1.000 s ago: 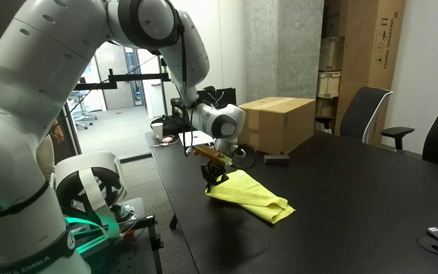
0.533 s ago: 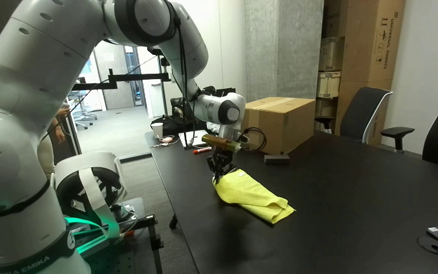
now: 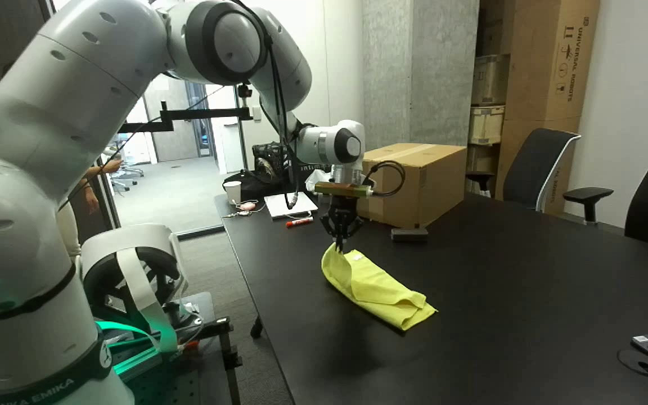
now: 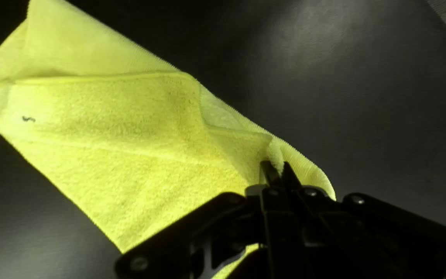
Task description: Fold the yellow cloth
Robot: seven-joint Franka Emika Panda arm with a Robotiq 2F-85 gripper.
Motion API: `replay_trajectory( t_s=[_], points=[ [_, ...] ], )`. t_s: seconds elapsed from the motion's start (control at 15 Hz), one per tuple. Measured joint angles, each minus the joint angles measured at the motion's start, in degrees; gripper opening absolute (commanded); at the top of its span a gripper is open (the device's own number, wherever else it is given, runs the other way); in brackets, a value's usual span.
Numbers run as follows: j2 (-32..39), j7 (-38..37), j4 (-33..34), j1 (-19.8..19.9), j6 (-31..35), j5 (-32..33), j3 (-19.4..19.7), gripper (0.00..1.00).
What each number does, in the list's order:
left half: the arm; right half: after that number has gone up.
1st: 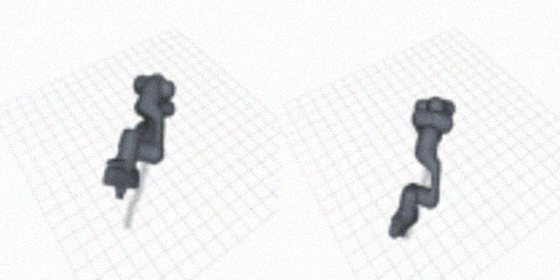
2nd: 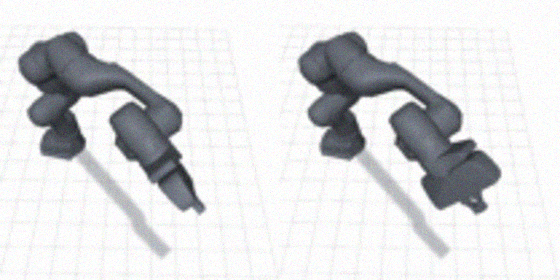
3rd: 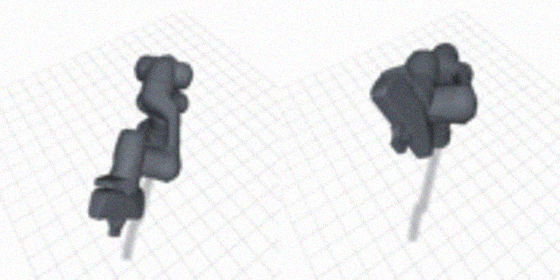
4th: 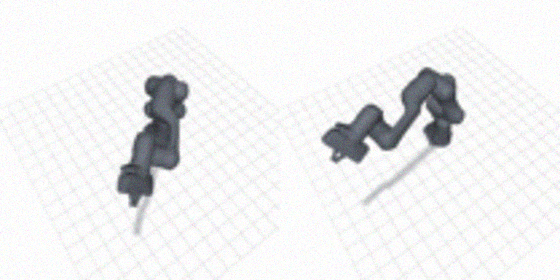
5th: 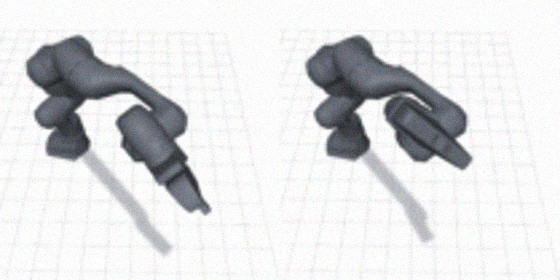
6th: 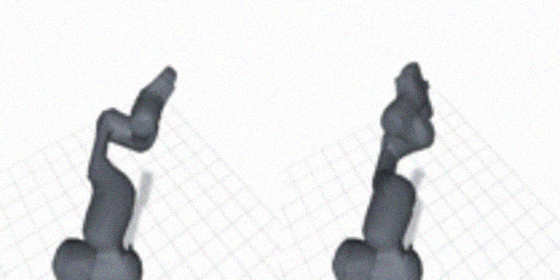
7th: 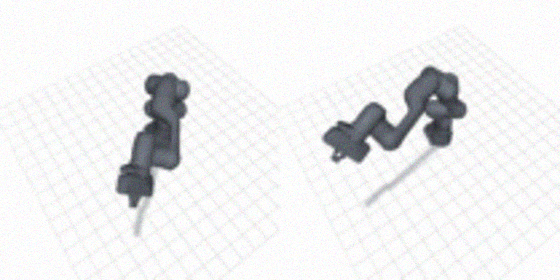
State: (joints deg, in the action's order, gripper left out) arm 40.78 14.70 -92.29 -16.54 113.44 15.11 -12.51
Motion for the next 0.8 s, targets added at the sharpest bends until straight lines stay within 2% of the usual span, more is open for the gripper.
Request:
replay_trajectory(
  t_s=[0.47, 0.8],
  points=[
    [10.4, 6.6, 16.9, -7.1, -6.3, 9.4, 1.1, 0.01],
    [17.5, 11.8, 27.1, -11.9, -8.2, 15.0, 2.9, 0.01]
  ],
)
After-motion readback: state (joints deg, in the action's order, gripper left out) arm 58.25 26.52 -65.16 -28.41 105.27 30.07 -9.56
